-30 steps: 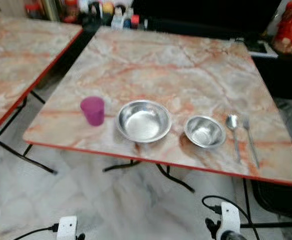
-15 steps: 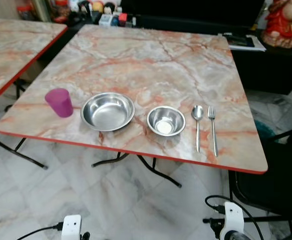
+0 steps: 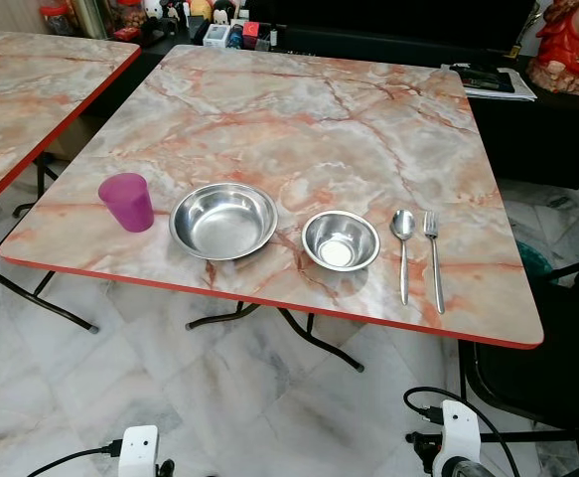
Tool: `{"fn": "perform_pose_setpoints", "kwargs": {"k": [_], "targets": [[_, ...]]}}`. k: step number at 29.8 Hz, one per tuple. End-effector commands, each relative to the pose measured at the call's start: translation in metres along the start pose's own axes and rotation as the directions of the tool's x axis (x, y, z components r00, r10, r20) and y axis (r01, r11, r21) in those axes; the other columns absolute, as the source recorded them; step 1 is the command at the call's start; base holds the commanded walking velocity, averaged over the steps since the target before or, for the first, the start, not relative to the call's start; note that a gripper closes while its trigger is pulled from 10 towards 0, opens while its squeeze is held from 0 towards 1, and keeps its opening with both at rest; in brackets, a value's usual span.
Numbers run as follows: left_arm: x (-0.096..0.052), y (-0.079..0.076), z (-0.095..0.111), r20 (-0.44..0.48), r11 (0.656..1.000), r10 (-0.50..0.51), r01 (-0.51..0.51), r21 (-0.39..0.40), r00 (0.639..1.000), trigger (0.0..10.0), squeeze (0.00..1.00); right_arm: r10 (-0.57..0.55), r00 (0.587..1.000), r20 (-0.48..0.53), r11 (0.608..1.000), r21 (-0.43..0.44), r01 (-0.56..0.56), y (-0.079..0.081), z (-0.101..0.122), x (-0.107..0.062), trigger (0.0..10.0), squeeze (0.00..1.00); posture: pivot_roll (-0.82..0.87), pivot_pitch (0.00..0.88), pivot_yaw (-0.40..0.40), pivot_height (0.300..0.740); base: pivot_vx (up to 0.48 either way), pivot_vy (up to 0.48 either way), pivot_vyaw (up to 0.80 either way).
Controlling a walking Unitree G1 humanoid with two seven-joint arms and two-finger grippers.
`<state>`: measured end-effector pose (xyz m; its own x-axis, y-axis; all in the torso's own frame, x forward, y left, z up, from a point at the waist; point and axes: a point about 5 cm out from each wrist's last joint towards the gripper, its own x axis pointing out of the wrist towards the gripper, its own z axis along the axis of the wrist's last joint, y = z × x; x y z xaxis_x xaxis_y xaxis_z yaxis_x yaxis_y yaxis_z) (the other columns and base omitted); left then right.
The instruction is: Setting the table
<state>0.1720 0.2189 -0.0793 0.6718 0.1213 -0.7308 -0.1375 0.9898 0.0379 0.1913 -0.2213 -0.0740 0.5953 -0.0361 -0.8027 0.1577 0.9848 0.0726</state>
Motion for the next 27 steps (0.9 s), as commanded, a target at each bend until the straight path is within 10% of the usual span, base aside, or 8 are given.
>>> {"fn": "perform_pose_setpoints", "kwargs": {"k": [1,15,19,27], "targets": [[-0.003,0.003,-0.005,0.012,0.999,0.032,-0.032,-0.02,0.999,10.0,0.0,-0.006,1.0,-0.007,1.0,0.005,0.006,-0.002,-0.002,-0.001,10.0,0.0,-0.01,0.136,-0.053,0.74,0.0,0.0,0.0],[-0.006,0.004,0.008,0.181,0.994,0.106,-0.105,-0.014,0.978,10.0,0.0,-0.004,1.0,-0.006,1.0,-0.01,0.004,-0.004,-0.001,-0.001,10.0,0.0,0.01,0.139,-0.059,0.74,0.0,0.0,0.0],[-0.018,0.027,0.074,0.522,0.99,0.106,-0.139,0.024,0.847,10.0,0.0,-0.003,1.0,-0.009,1.0,-0.016,0.002,-0.004,0.0,-0.001,10.0,0.0,0.02,0.138,-0.059,0.74,0.0,0.0,0.0],[-0.015,0.018,0.077,0.522,0.996,0.08,-0.093,-0.001,0.85,10.0,0.0,-0.001,1.0,-0.006,1.0,-0.013,0.001,-0.003,0.0,-0.001,10.0,0.0,0.01,0.135,-0.056,0.74,0.0,0.0,0.0]]}}
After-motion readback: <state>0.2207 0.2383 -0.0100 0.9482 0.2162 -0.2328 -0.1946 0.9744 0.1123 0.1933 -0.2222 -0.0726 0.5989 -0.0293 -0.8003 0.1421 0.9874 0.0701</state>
